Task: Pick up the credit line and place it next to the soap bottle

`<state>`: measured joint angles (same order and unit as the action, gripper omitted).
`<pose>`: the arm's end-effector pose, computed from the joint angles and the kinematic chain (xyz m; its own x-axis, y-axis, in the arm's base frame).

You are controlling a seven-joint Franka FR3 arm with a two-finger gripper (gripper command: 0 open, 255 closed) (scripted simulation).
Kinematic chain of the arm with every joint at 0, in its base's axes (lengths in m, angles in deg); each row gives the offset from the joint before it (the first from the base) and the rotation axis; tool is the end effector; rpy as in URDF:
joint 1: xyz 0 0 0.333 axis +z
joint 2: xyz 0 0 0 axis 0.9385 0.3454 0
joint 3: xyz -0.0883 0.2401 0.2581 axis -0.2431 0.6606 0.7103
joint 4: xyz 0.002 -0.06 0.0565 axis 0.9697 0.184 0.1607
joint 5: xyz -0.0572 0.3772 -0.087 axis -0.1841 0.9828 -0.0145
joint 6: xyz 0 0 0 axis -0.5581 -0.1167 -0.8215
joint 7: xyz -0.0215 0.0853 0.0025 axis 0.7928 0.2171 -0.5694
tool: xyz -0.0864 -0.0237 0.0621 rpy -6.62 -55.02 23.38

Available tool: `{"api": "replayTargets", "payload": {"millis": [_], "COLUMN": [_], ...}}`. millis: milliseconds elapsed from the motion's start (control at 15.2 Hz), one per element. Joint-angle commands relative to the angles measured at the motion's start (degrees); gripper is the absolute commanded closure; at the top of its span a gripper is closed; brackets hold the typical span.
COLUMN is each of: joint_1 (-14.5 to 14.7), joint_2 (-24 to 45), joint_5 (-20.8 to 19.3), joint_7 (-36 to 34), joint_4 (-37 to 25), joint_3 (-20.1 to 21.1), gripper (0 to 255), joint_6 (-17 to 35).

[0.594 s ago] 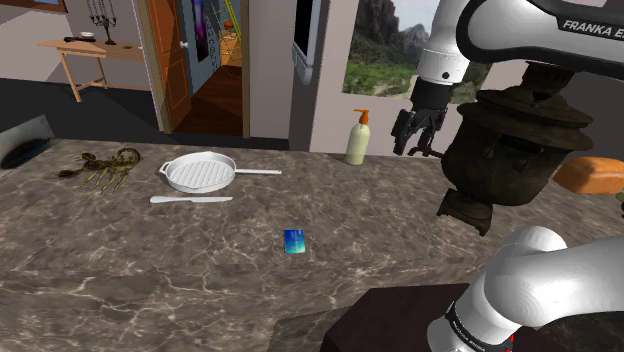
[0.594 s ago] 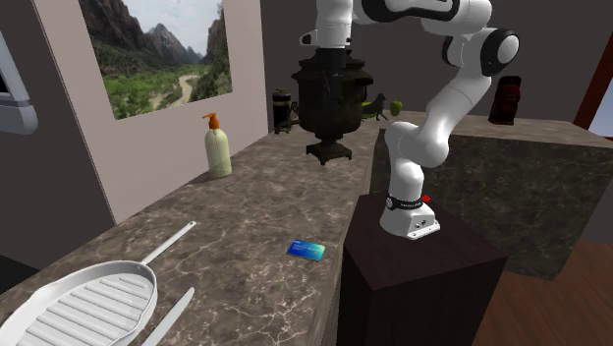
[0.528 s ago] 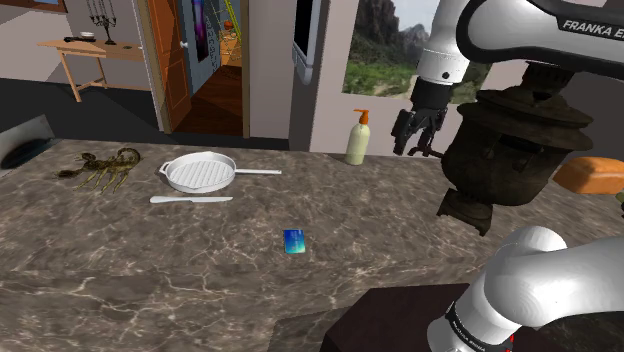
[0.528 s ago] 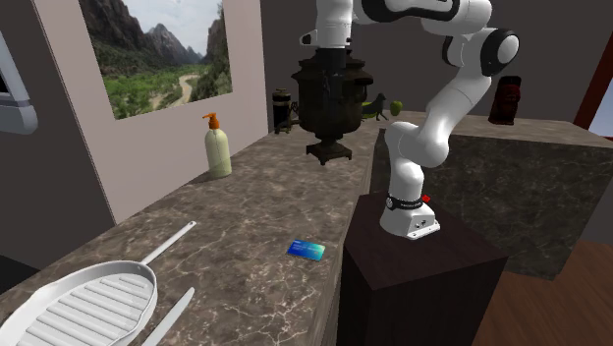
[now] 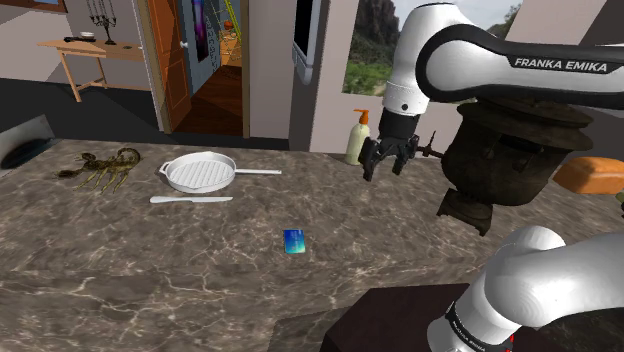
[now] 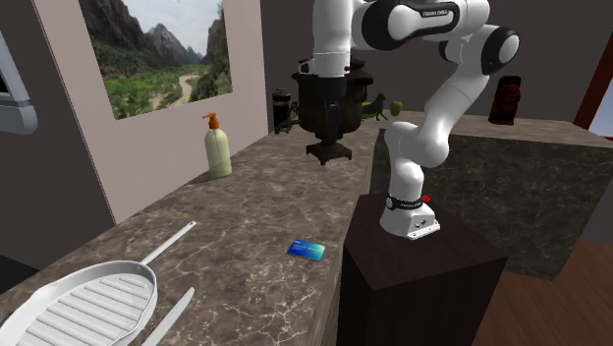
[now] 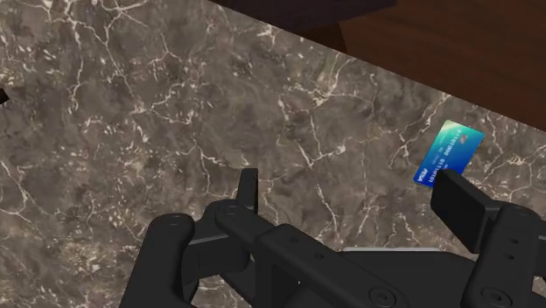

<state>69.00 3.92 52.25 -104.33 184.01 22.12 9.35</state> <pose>0.2957 0.0681 0.5872 0.9623 -0.2703 -0.0288 -0.2703 -0.9628 0.0037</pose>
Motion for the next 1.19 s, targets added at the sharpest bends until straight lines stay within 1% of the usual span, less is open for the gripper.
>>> {"api": "replayTargets", "payload": {"millis": [0,330,660,924,1122], "joint_1": [0.1,0.5,0.6,0.3,0.2], "joint_2": [1.8,7.9,16.1,24.1,30.8], "joint_5": [1.8,5.7,8.4,9.2,8.6], "joint_7": [-3.4,-11.5,-19.5,-26.1,-31.4], "joint_4": [1.3,2.9,2.5,0.7,-1.5], "joint_3": [2.0,7.0,12.0,15.7,18.2], "gripper": [0,0,0,0,0], "joint_6": [2.8,10.0,17.6,23.8,28.2]}}
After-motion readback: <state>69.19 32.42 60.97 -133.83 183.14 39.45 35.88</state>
